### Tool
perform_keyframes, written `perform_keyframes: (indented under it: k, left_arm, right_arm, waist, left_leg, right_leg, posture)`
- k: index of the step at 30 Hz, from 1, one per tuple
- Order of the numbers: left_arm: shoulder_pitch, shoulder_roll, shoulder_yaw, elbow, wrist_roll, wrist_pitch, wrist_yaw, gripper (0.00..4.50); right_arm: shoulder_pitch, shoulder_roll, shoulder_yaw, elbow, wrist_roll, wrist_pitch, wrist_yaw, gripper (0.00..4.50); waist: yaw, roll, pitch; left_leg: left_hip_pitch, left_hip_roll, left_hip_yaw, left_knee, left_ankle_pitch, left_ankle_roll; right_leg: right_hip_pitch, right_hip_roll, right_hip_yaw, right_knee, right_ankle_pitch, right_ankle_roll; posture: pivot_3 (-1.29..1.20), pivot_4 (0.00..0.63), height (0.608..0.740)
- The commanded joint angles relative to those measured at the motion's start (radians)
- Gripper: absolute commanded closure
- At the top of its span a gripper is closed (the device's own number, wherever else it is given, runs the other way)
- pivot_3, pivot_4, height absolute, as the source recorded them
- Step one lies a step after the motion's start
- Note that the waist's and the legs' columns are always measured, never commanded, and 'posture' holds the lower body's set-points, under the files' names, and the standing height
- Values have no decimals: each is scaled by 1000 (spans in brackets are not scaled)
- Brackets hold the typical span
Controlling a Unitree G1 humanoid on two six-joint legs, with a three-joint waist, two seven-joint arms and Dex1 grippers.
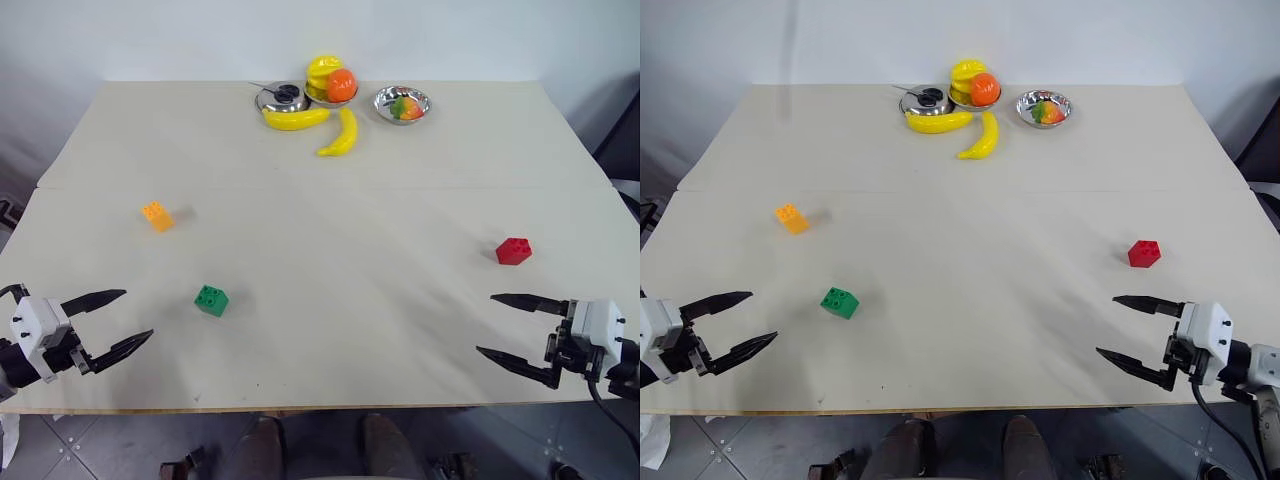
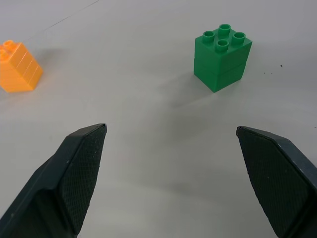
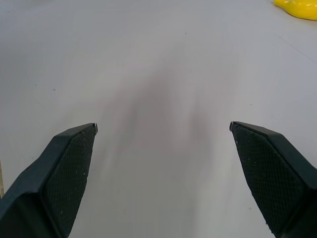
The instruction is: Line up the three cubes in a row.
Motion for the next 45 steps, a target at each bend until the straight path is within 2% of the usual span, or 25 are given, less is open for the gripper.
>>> perform_keyframes:
  k: [1,5,6,10,15,19,22,24,28,32,38,45]
  left_arm:
    - [11,2,17,-35,-18,7,1,43]
    - [-73,24,31,-132,-176,239,33,43]
    - [-94,53,28,-168,-238,362,45,43]
    - [-211,23,-86,-346,-241,395,61,43]
    - [-310,-37,-224,-414,-201,373,42,43]
    - [-344,-71,-274,-398,-176,363,45,43]
    - [-348,-88,-293,-386,-155,347,43,43]
    - [-351,-95,-296,-382,-144,335,46,43]
    - [-352,-110,-313,-399,-134,345,64,43]
    - [-344,-116,-315,-426,-131,350,81,43]
    - [-329,-112,-304,-451,-134,359,99,43]
    - [-329,-109,-299,-464,-132,359,112,43]
  right_arm:
    - [-3,11,-8,-18,13,0,-13,0]
    - [39,56,-73,-79,50,48,-120,0]
    - [51,73,-97,-96,58,57,-158,0]
    - [89,181,-238,-150,107,152,-430,0]
    - [129,267,-331,-107,61,131,-580,0]
    - [145,303,-282,-144,3,137,-642,0]
    - [101,317,-242,-215,6,202,-724,0]
    - [84,288,-224,-244,-17,318,-807,0]
    - [-94,198,-154,-255,-15,574,-943,0]
    - [-231,130,-105,-209,-71,712,-1016,0]
    - [-442,102,-40,-129,-37,966,-1041,0]
    - [-545,82,22,3,-118,1056,-1070,0]
  waist:
    - [0,0,0]
    - [7,0,0]
    - [8,0,0]
    - [16,0,0]
    - [9,4,-2]
    - [-7,4,-2]
    - [-18,5,-3]
    - [-19,5,-3]
    - [-12,5,-3]
    - [-3,6,-2]
    - [2,6,-2]
    - [0,6,-2]
  left_leg:
    - [0,0,0,0,0,0]
    - [0,0,-1,0,0,0]
    - [-1,0,-3,1,0,0]
    - [-1,-1,-3,2,0,0]
    - [0,-1,-2,0,1,-1]
    - [0,0,-2,-1,1,-2]
    - [0,0,0,0,1,-2]
    - [0,0,-1,1,1,-2]
    - [0,-1,-1,2,1,-2]
    - [0,0,-1,1,1,-2]
    - [-1,-1,-3,2,1,-2]
    - [-1,-1,-2,2,1,-1]
  right_leg:
    - [0,0,0,0,0,0]
    - [0,0,0,1,0,0]
    - [0,0,-1,2,0,0]
    - [0,0,-1,3,0,0]
    - [-1,0,0,2,0,-1]
    - [-1,1,0,3,0,-1]
    - [-1,1,1,3,0,-1]
    - [-1,1,1,5,0,-1]
    - [-2,1,1,6,0,-1]
    - [-3,1,2,7,0,-1]
    - [-3,1,1,7,-1,-2]
    - [-3,1,1,7,-1,-2]
  posture:
    - [0,150,740]
    - [0,150,740]
    - [0,150,740]
    - [0,150,740]
    - [0,150,740]
    - [0,150,740]
    - [0,150,740]
    - [0,150,740]
    - [0,150,740]
    - [0,150,740]
    - [0,150,740]
    - [0,150,740]
